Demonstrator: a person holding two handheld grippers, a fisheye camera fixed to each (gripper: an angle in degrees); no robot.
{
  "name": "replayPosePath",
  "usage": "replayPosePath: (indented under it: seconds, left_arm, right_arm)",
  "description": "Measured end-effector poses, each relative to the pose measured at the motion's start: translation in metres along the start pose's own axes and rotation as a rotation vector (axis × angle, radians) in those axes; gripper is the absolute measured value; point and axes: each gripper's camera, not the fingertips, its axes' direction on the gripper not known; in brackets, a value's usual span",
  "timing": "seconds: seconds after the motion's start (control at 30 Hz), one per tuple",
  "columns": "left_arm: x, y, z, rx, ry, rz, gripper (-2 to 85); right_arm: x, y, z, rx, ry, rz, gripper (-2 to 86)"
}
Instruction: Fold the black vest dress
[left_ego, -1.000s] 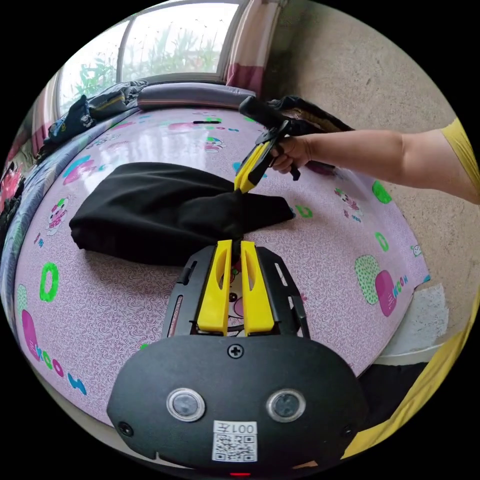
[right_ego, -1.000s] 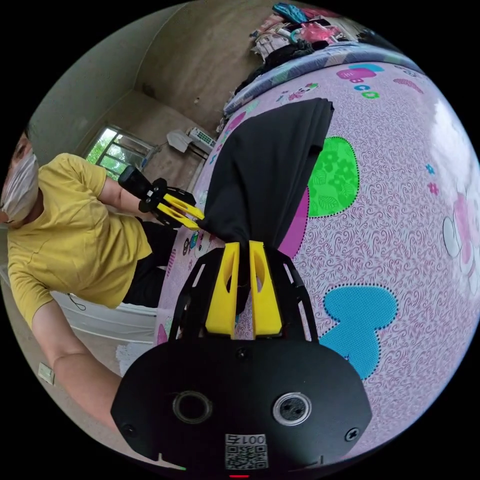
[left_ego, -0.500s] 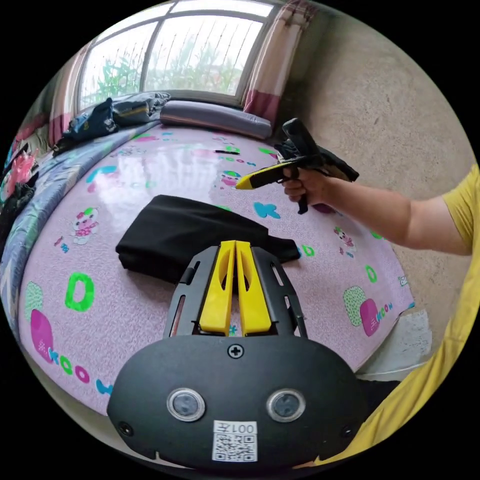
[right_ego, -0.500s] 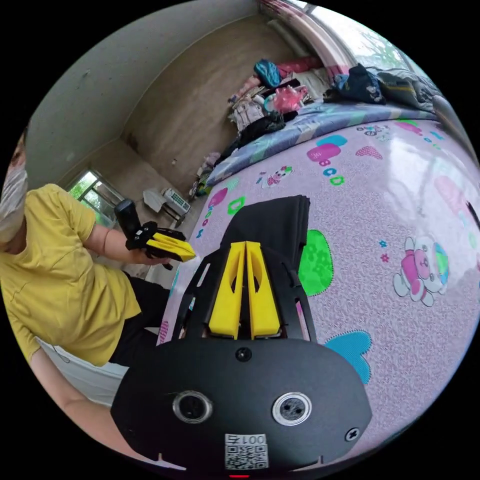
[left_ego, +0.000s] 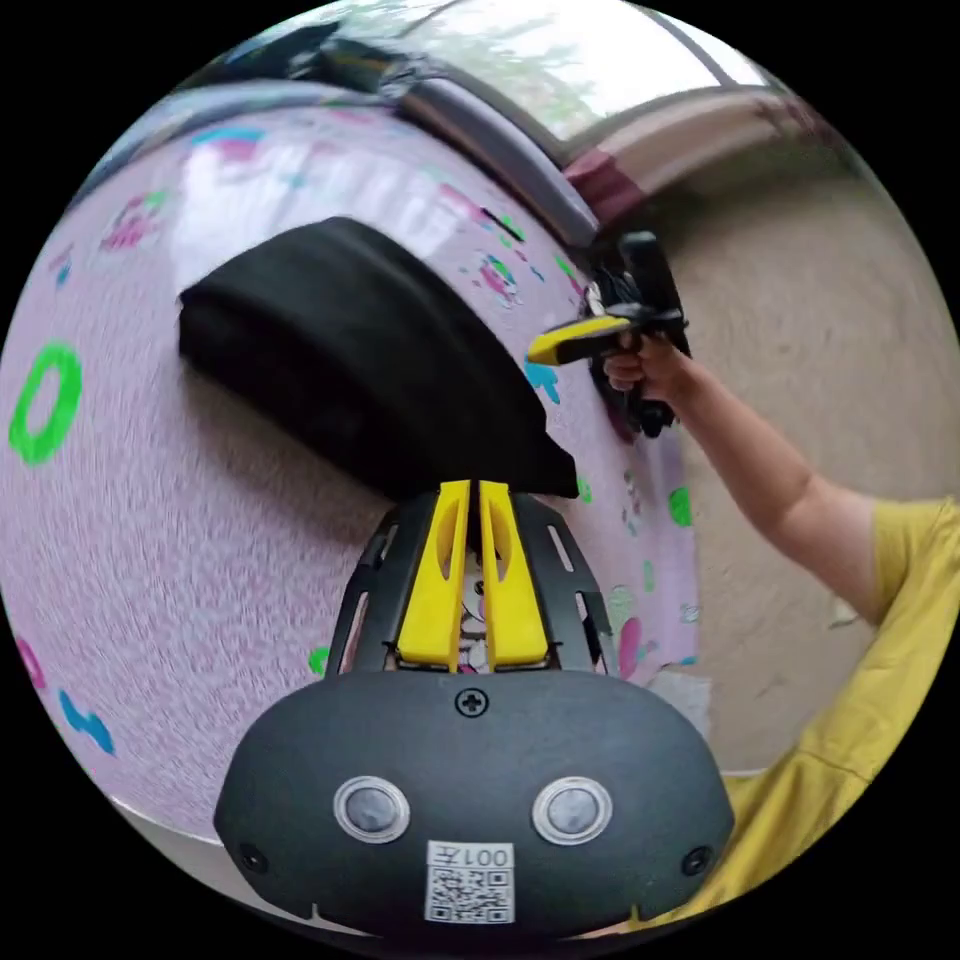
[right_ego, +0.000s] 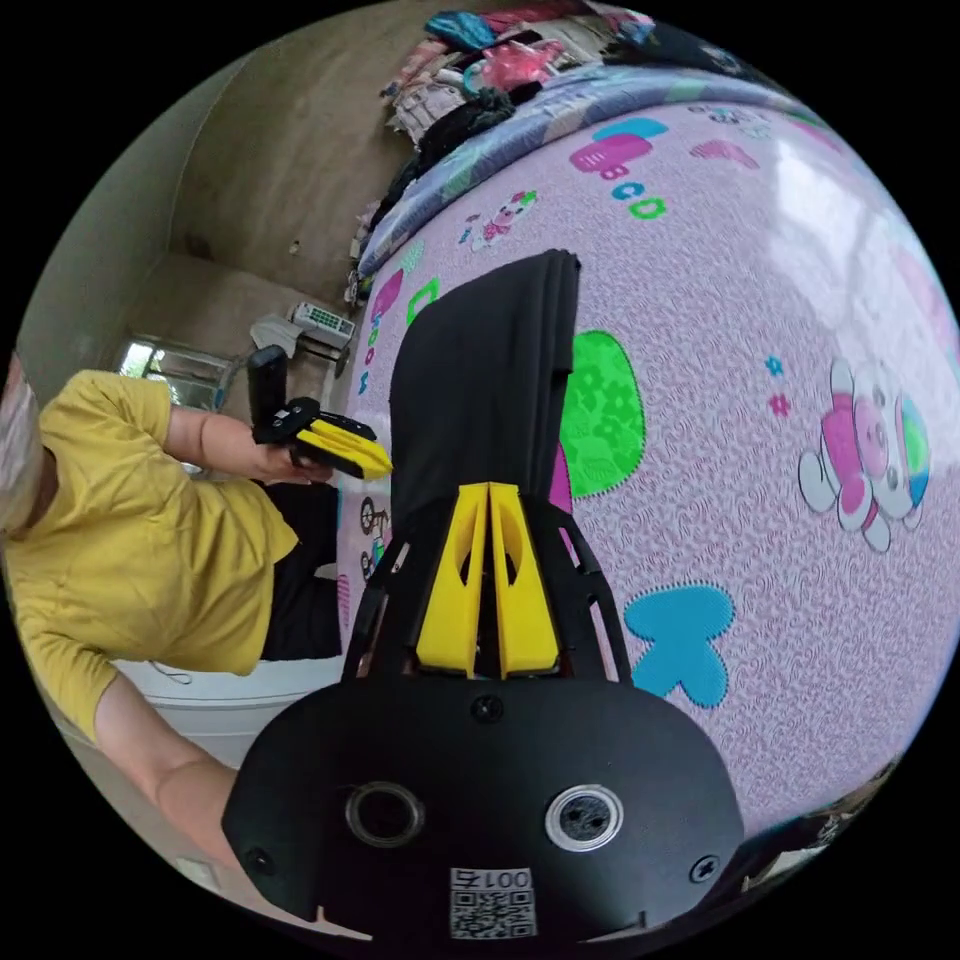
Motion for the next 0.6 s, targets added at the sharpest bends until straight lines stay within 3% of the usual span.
replayPosePath:
  seconds: [0.07, 0.17, 0.37, 0.6]
  left_arm:
    - [-0.031, 0.006, -0.012, 0.003, 0.118, -0.197, 2.6]
    - [-0.052, 0.007, -0.017, 0.014, 0.190, -0.331, 5.5]
    - [-0.060, -0.004, -0.008, 0.015, 0.264, -0.402, 7.6]
    - [-0.068, -0.017, -0.007, 0.045, 0.343, -0.426, 6.7]
  right_arm:
    - [0.024, 0.006, 0.001, -0.041, -0.104, 0.059, 5.4]
    - [0.056, 0.016, 0.012, -0.108, -0.220, 0.122, 9.4]
    - [0.094, 0.031, 0.036, -0.188, -0.351, 0.133, 10.9]
    - [0.114, 0.051, 0.064, -0.147, -0.499, 0.082, 7.8]
